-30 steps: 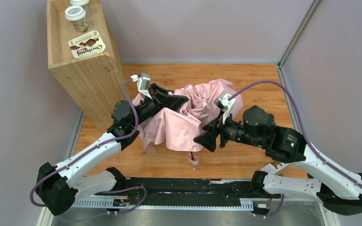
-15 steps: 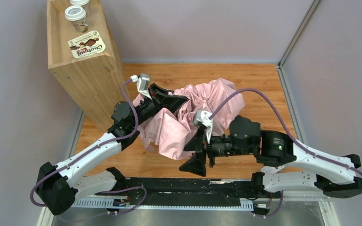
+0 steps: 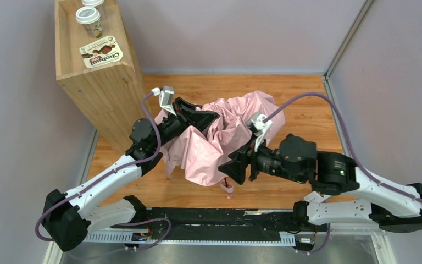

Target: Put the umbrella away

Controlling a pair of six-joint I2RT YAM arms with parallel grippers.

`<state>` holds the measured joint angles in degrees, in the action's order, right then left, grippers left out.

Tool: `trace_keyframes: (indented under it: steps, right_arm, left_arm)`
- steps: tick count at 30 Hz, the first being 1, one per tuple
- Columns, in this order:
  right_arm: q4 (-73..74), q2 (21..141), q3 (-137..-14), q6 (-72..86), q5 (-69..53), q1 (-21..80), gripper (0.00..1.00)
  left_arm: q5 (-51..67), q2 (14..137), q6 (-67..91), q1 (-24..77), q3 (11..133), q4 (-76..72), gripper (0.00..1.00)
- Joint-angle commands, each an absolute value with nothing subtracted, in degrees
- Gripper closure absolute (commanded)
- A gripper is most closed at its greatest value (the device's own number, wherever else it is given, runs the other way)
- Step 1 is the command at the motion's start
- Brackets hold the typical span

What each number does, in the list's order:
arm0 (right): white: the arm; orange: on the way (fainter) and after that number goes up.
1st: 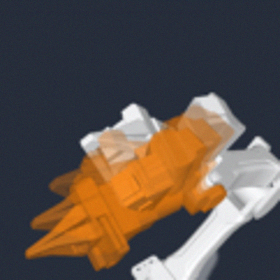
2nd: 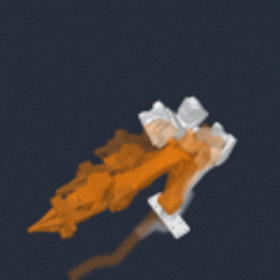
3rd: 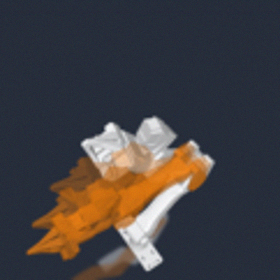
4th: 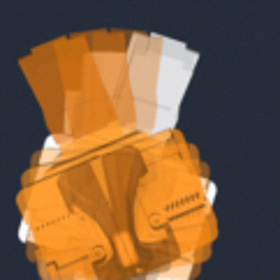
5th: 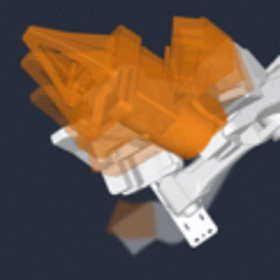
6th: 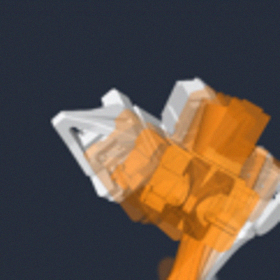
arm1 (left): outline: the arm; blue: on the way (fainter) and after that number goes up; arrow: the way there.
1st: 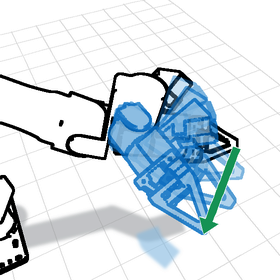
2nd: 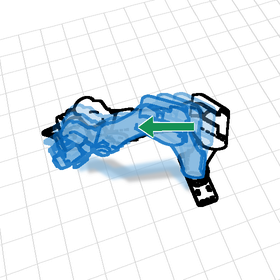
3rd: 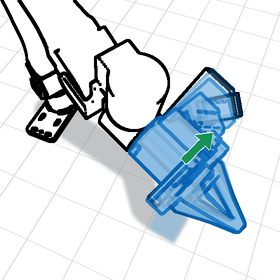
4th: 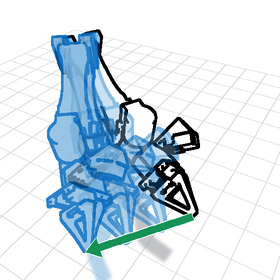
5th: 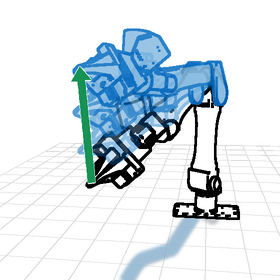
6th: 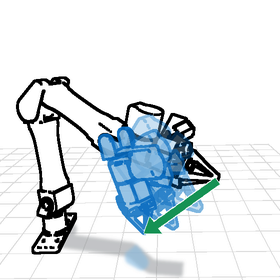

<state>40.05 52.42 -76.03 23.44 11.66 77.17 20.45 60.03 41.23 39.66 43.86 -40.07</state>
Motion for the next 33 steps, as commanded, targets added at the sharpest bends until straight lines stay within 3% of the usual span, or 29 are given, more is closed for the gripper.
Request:
trace_keyframes:
  steps: [1,3,6,11,16,21,25,27,33]
  right_arm:
    - [45.2,54.4,-75.5,31.7,17.6,77.2,0.36]
    - [46.1,51.5,-72.9,41.3,22.6,77.2,0.29]
    - [38.6,43.4,-62.9,53.3,28.1,77.2,0.1]
    - [23.6,34.7,-50.6,62.1,27.8,73.7,0.05]
    - [9.2,32.5,-44.5,67.3,23.9,69.9,0.25]
    - [1.9,35.9,-43.3,68.8,17.6,65.1,0.22]
    - [-5.8,39.8,-41.0,71.9,12.0,60.6,0.27]
    - [-11.3,41.8,-39.2,74.0,10.3,59.1,0.33]
    - [-27.8,45.6,-41.1,70.1,1.2,58.7,0.66]
  left_arm:
    - [18.6,59.1,41.3,39.5,45.4,-44.1,1.0]
    - [15.9,58.5,40.3,39.5,44.7,-44.6,1.0]
    - [10.3,58.2,37.3,39.5,43.2,-47.1,1.0]
    - [8.8,59.5,36.1,39.5,43.0,-54.3,1.0]
    - [9.1,60.7,38.4,39.5,42.8,-57.7,1.0]
    - [8.9,61.2,40.8,39.5,42.5,-60.5,1.0]
    - [8.4,61.8,42.9,39.5,42.4,-62.8,1.0]
    - [8.4,62.4,43.4,39.6,42.5,-64.2,1.0]
    - [6.1,65.3,41.7,40.3,42.6,-65.4,1.0]
